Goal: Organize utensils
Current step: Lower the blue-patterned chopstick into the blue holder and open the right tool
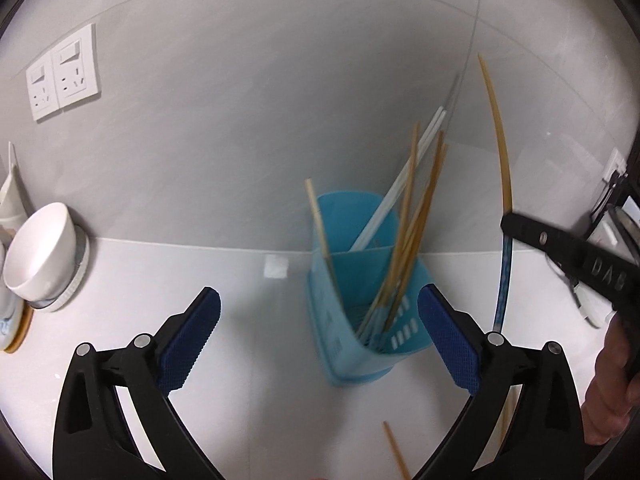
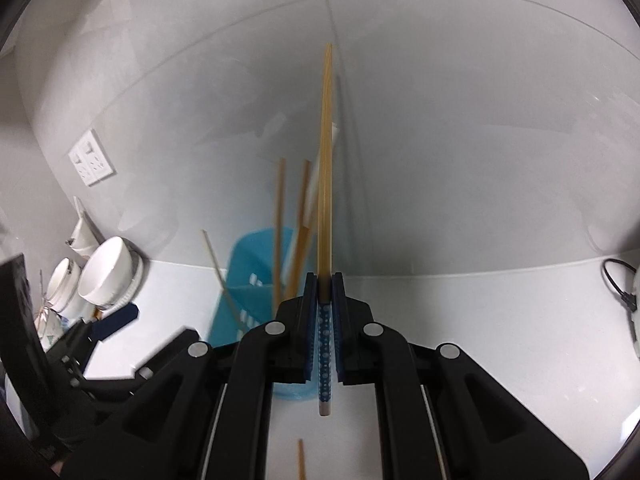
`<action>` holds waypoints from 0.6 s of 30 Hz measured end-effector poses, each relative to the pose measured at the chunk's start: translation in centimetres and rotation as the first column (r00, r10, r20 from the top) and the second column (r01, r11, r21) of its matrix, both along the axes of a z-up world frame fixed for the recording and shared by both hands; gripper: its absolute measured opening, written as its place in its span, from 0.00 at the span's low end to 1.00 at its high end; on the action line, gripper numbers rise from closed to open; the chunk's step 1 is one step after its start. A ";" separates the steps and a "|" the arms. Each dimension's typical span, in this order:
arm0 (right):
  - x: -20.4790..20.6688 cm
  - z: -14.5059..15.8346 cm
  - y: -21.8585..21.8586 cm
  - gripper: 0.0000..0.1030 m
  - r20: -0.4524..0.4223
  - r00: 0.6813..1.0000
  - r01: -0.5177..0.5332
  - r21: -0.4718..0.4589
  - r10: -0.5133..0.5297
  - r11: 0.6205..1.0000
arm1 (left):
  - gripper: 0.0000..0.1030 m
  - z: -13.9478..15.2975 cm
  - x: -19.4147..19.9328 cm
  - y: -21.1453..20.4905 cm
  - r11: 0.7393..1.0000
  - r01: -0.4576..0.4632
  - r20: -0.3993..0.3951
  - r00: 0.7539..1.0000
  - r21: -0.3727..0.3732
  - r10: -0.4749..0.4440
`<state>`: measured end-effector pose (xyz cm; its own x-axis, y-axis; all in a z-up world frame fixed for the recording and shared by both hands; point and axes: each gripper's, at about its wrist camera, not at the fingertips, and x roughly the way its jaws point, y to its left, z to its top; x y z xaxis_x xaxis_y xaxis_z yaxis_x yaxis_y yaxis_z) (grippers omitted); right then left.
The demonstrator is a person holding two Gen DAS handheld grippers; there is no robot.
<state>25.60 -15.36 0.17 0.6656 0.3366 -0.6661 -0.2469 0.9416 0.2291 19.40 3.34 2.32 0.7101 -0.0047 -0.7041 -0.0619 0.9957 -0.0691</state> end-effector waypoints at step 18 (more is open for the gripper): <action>1.2 -0.8 6.0 0.06 0.099 0.990 -0.104 0.058 0.098 0.993 | 0.94 -0.5 -1.0 5.1 0.996 -0.089 -0.054 0.995 -0.023 0.088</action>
<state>26.75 -9.37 -0.64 0.6857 0.4442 -0.5767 -0.3635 0.8953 0.2574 18.45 8.42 1.83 0.6705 0.0379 -0.7410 -0.1539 0.9841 -0.0890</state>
